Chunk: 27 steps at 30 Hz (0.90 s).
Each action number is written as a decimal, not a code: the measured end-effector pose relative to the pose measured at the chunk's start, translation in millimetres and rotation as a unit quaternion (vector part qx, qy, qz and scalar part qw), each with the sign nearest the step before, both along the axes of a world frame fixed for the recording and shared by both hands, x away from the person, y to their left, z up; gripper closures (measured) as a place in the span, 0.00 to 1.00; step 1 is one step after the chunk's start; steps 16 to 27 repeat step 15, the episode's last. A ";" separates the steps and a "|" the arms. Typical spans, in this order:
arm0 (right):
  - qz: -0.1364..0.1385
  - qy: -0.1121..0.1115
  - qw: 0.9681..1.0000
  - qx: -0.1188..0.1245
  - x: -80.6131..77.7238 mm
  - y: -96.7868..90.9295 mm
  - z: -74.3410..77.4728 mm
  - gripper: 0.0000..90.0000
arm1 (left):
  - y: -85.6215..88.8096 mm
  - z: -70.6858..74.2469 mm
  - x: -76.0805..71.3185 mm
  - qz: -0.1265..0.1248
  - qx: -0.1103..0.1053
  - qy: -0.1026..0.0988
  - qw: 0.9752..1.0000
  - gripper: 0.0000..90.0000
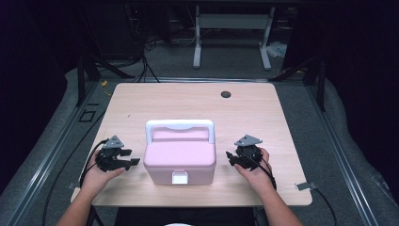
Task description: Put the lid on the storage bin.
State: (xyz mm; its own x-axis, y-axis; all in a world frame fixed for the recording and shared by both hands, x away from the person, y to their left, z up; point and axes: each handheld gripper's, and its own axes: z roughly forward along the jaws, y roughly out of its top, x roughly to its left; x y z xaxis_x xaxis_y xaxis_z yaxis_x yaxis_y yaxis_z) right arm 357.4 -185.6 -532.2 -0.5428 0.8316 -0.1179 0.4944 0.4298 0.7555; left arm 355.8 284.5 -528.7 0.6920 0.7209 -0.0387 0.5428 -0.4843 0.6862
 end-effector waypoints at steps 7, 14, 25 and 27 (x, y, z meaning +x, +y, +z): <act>0.013 0.002 1.000 -0.010 0.9 3.2 -2.9 0.43 | -0.3 -12.7 2.9 0.007 0.017 0.012 1.000 0.46; 0.007 0.012 1.000 -0.003 2.1 -0.3 -4.4 0.42 | 0.5 -16.6 5.8 0.010 0.023 0.020 0.999 0.45; 0.007 0.014 1.000 -0.002 2.7 -1.1 -4.8 0.42 | 0.5 -16.7 5.8 0.009 0.023 0.021 0.999 0.45; 0.007 0.014 1.000 -0.002 2.7 -1.1 -4.8 0.42 | 0.5 -16.7 5.8 0.009 0.023 0.021 0.999 0.45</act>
